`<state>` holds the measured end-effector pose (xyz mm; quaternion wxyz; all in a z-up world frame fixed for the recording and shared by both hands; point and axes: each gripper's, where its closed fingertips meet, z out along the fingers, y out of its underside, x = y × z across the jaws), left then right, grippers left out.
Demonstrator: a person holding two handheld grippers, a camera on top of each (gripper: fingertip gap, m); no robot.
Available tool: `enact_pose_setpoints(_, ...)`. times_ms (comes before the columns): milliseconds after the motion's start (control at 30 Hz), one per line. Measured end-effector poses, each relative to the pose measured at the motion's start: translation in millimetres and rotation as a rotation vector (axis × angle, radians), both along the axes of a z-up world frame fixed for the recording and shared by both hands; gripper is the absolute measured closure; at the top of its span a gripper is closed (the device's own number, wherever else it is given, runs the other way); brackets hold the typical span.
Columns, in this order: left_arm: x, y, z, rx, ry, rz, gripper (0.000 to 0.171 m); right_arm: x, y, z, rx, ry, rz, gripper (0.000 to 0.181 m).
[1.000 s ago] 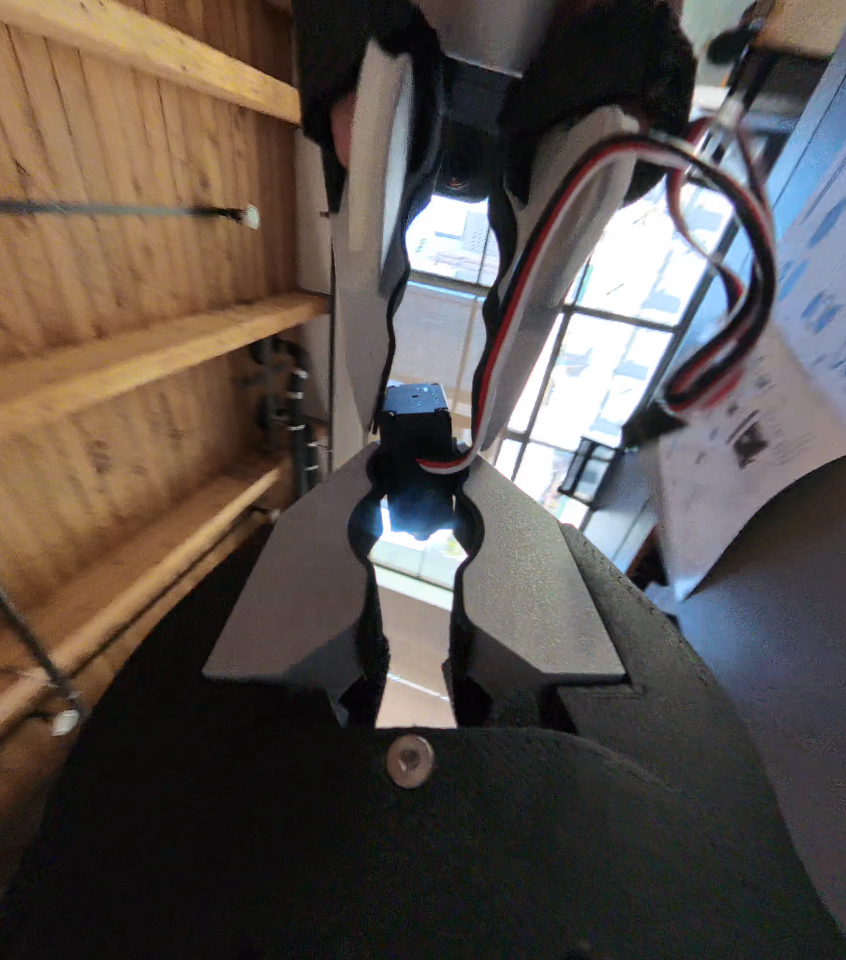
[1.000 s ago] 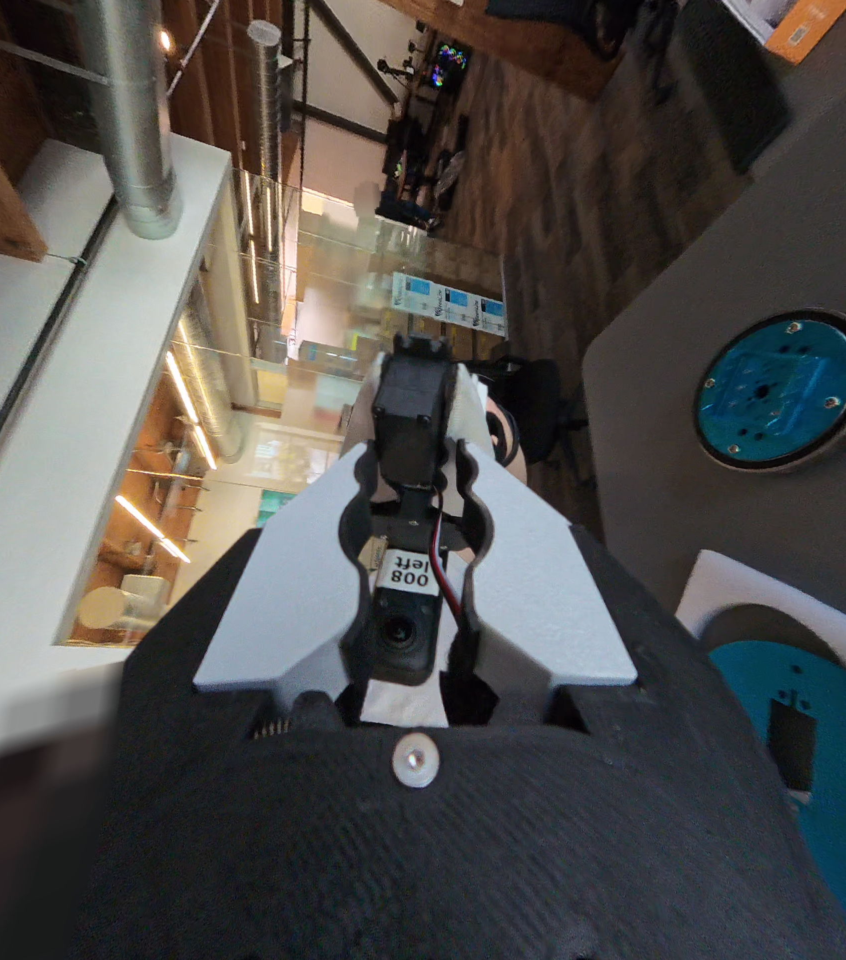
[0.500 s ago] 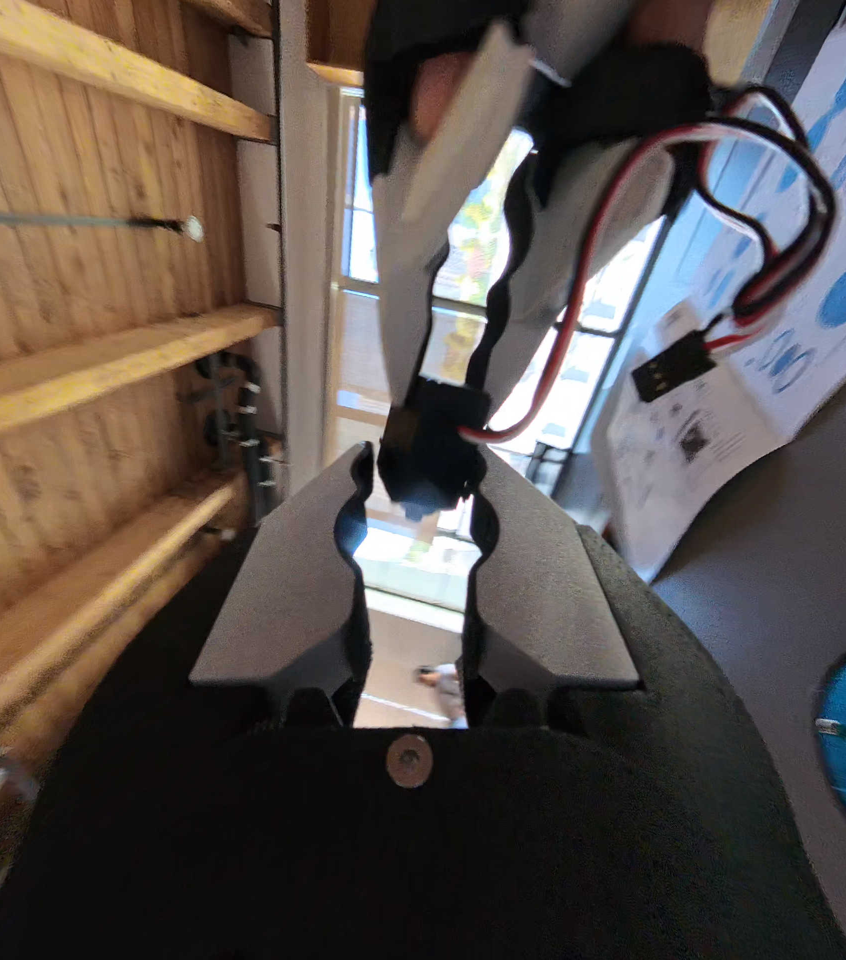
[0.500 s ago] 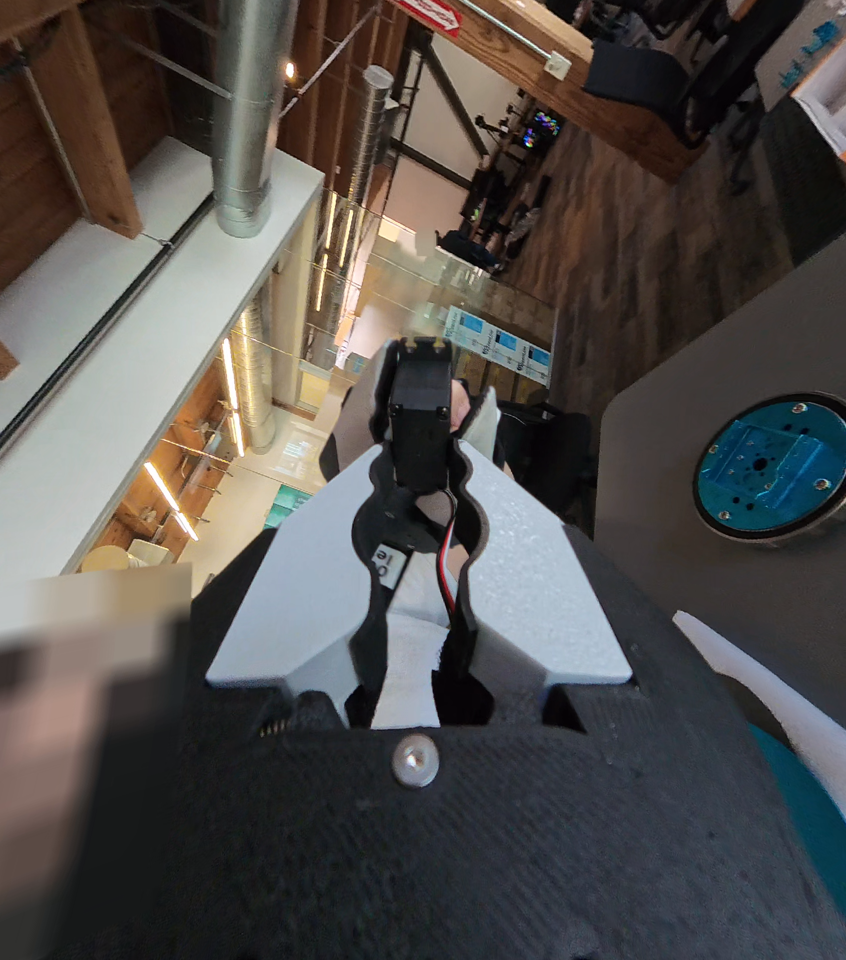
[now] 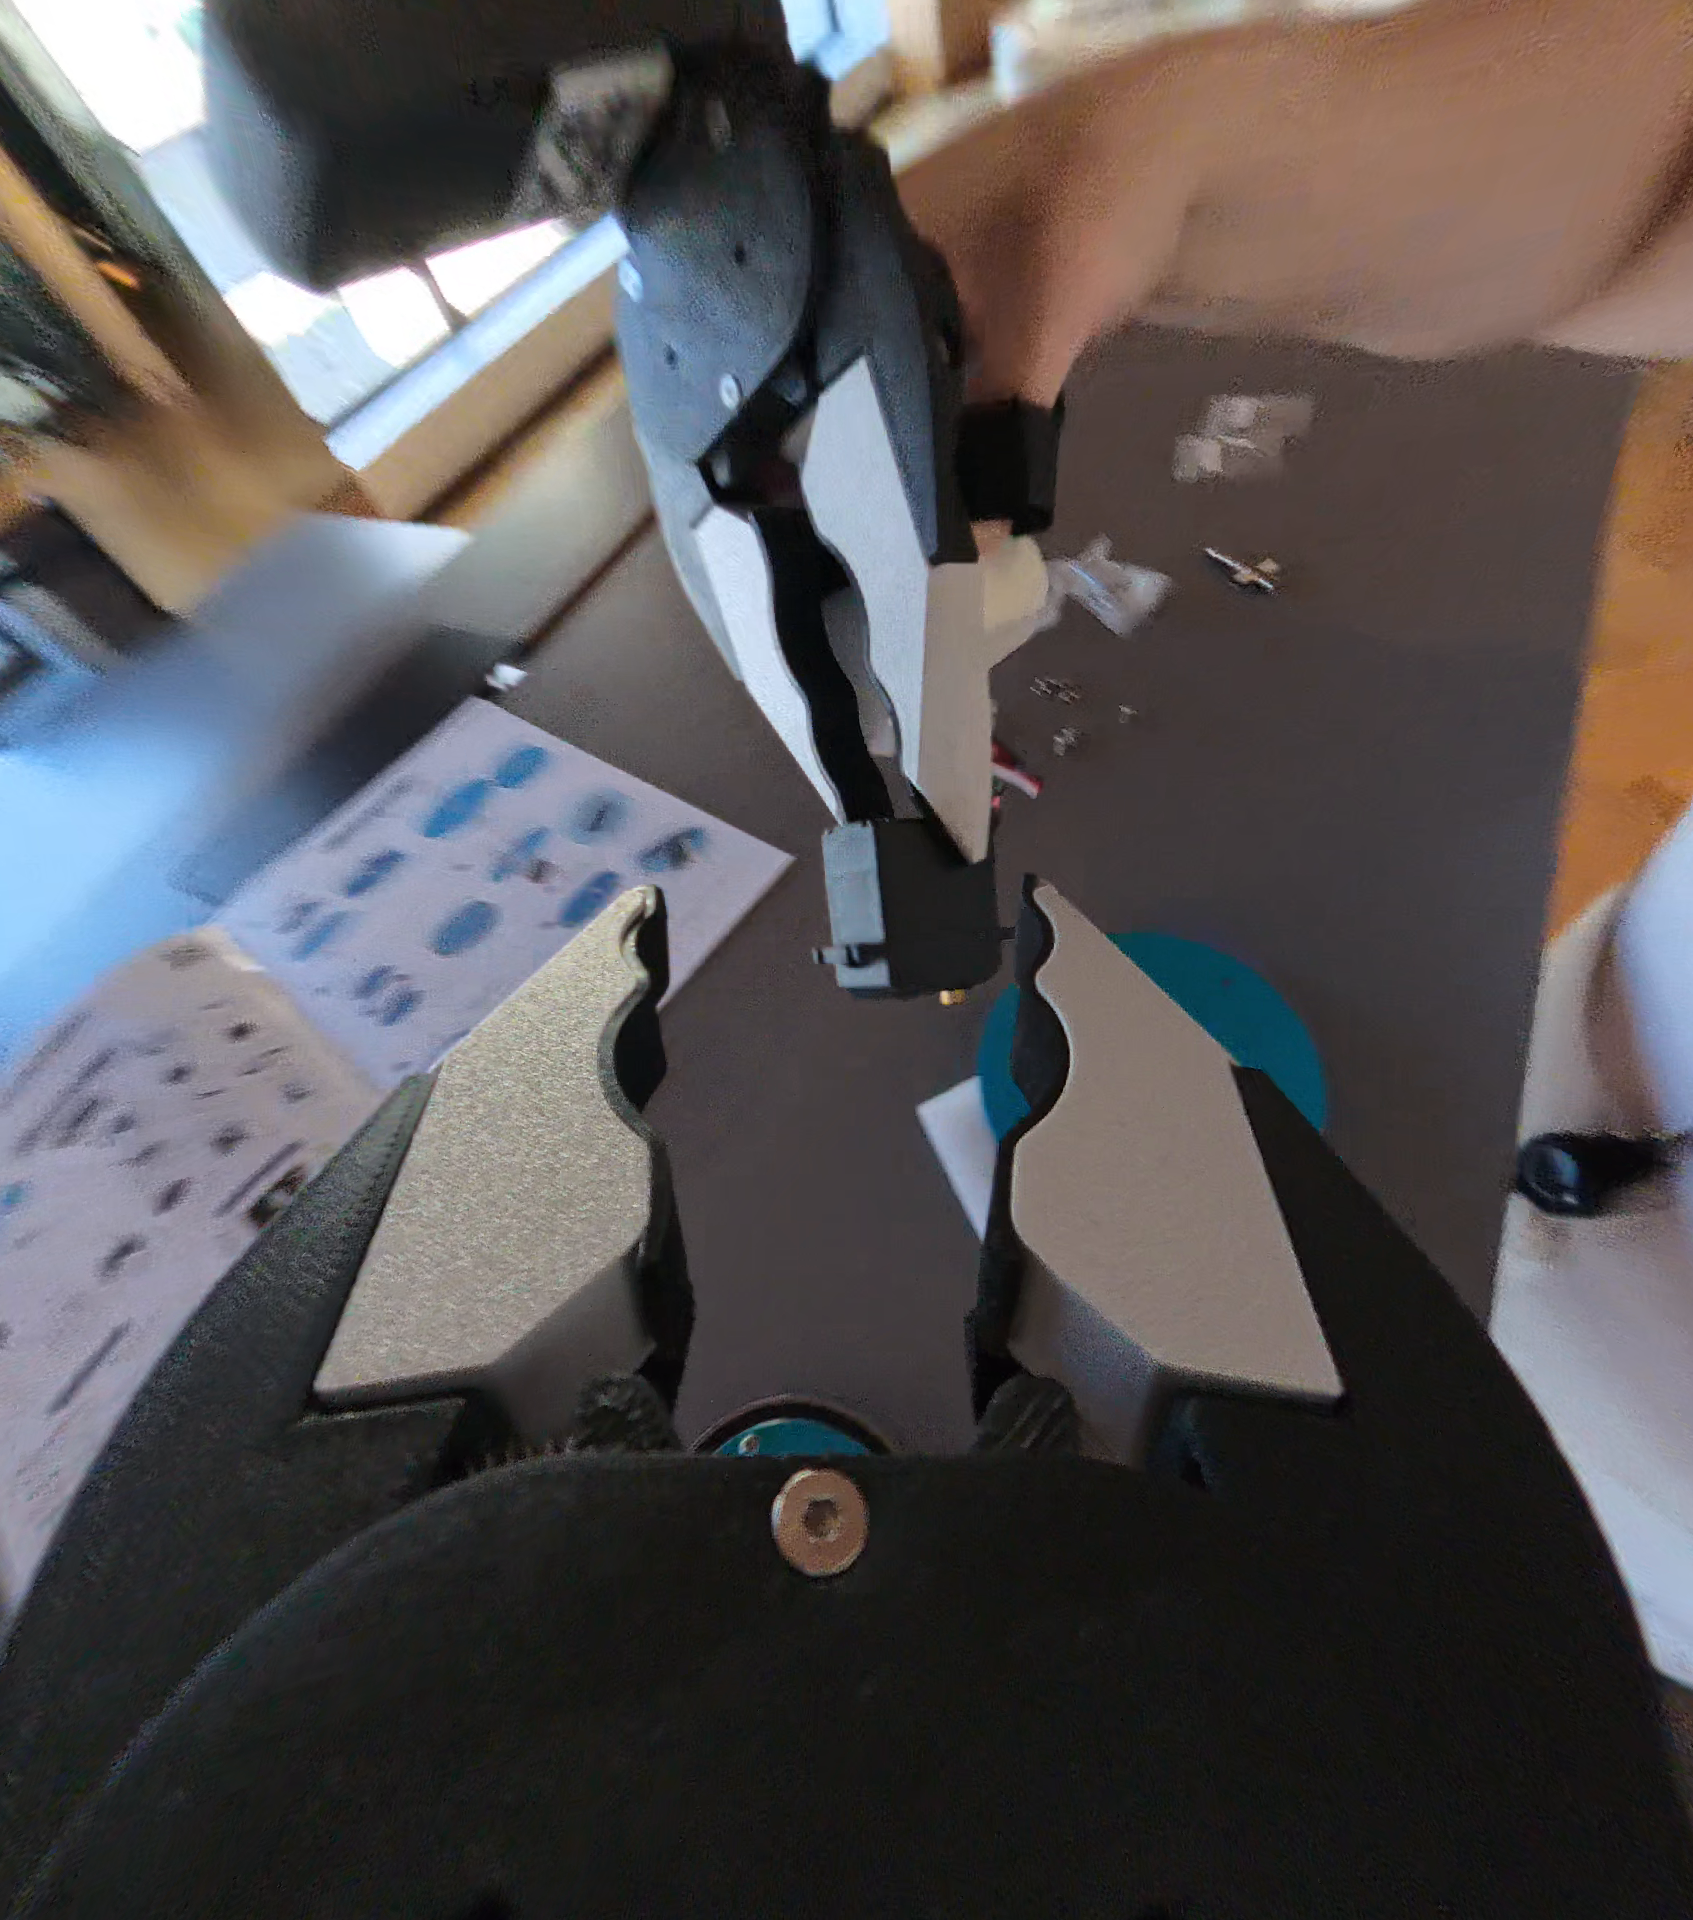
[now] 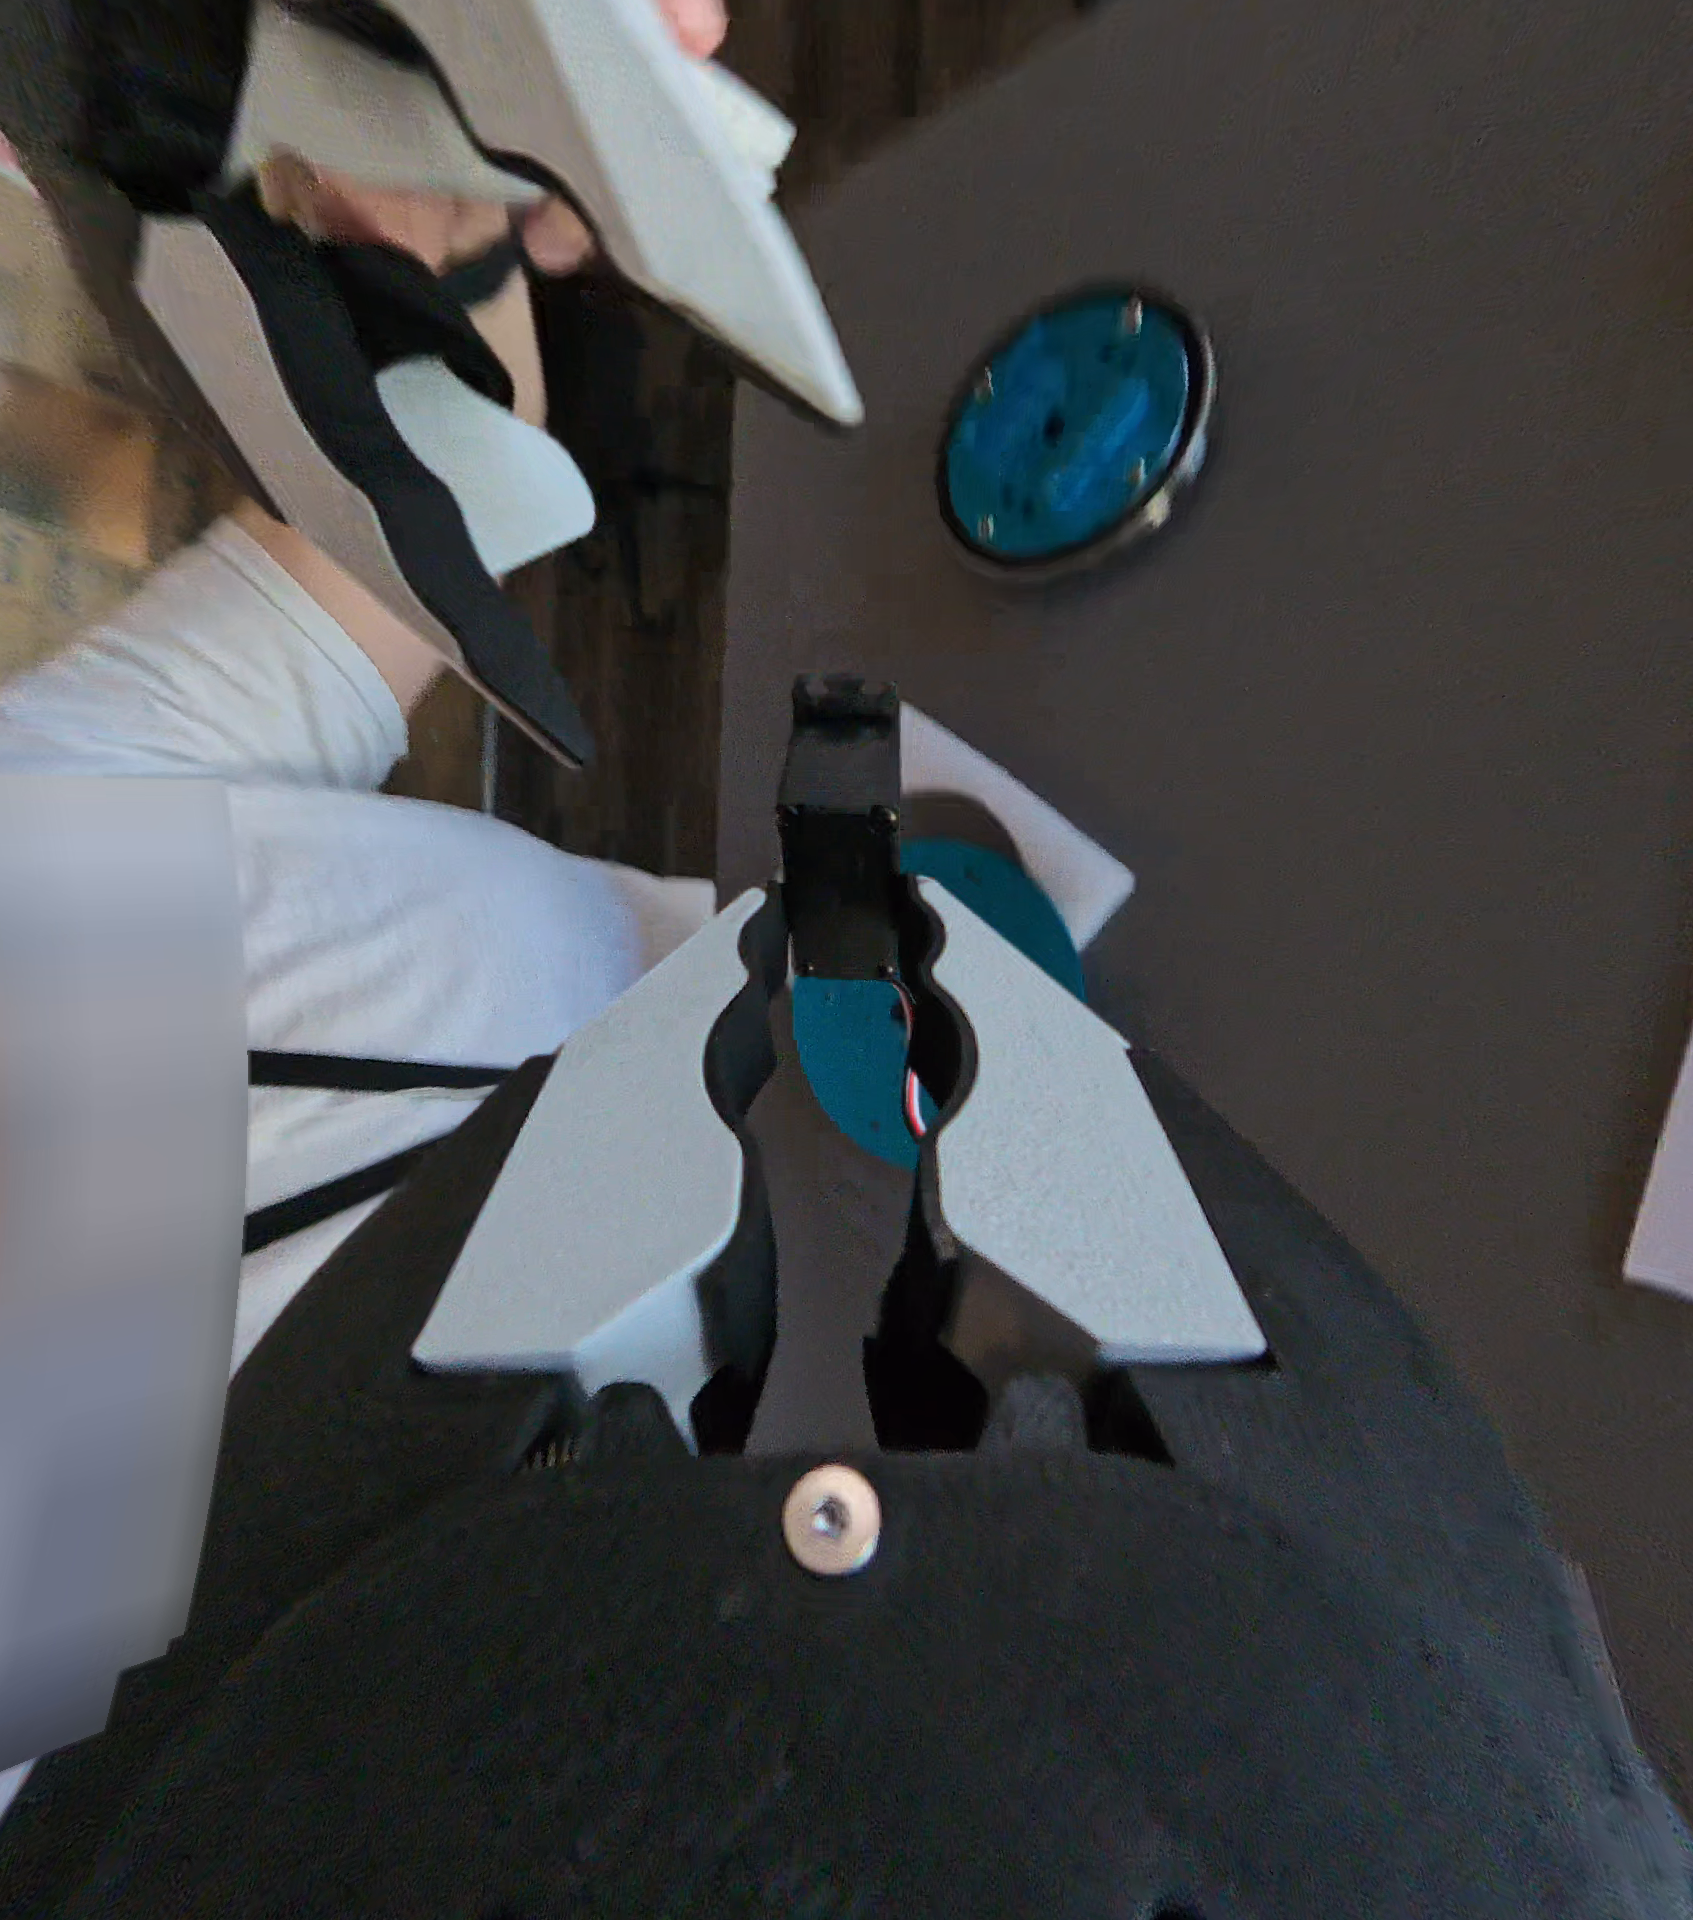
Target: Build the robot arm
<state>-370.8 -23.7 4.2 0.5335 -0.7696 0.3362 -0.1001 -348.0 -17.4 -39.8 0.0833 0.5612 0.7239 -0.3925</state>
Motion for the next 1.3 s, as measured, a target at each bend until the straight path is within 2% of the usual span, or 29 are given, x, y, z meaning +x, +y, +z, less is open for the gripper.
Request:
enact_pose_setpoints(100,29,10,-25,-0.175,-0.038,-0.138,0.120,18,0,-16,0.143,-0.081,0.046,0.161)
enact_pose_setpoints(200,46,14,-51,-0.312,-0.061,-0.223,0.132,30,-4,-22,0.166,-0.132,0.070,0.161)
enact_pose_setpoints(333,65,14,-66,-0.362,-0.125,-0.323,0.146,40,0,-31,0.180,-0.154,0.059,0.162)
enact_pose_setpoints(433,70,16,-67,-0.347,-0.213,-0.329,0.148,43,3,-34,0.157,-0.110,0.047,0.161)
enact_pose_setpoints(533,76,8,-53,-0.349,-0.441,-0.361,0.150,51,-7,-22,0.060,0.044,0.089,0.160)
enact_pose_setpoints(633,73,1,-45,-0.287,-0.543,-0.359,0.150,64,-14,-27,0.000,0.138,0.098,0.141)
enact_pose_setpoints(667,73,-2,-44,-0.283,-0.561,-0.365,0.150,66,-15,-31,-0.003,0.171,0.099,0.145)
enact_pose_setpoints(733,76,-7,-45,-0.271,-0.592,-0.377,0.150,68,-15,-36,-0.020,0.246,0.075,0.180)
enact_pose_setpoints(833,82,-13,-56,-0.259,-0.563,-0.389,0.150,74,-19,-44,-0.052,0.287,0.065,0.181)
enact_pose_setpoints(933,85,-17,-68,-0.251,-0.513,-0.391,0.151,77,-17,-50,0.018,0.333,0.051,0.181)
enact_pose_setpoints(1067,86,-25,-83,-0.311,-0.431,-0.421,0.151,77,-18,-51,0.073,0.343,0.019,0.181)
enact_pose_setpoints(1300,74,-34,-115,-0.407,-0.149,-0.433,0.150,68,-23,-77,0.204,0.292,-0.007,0.181)
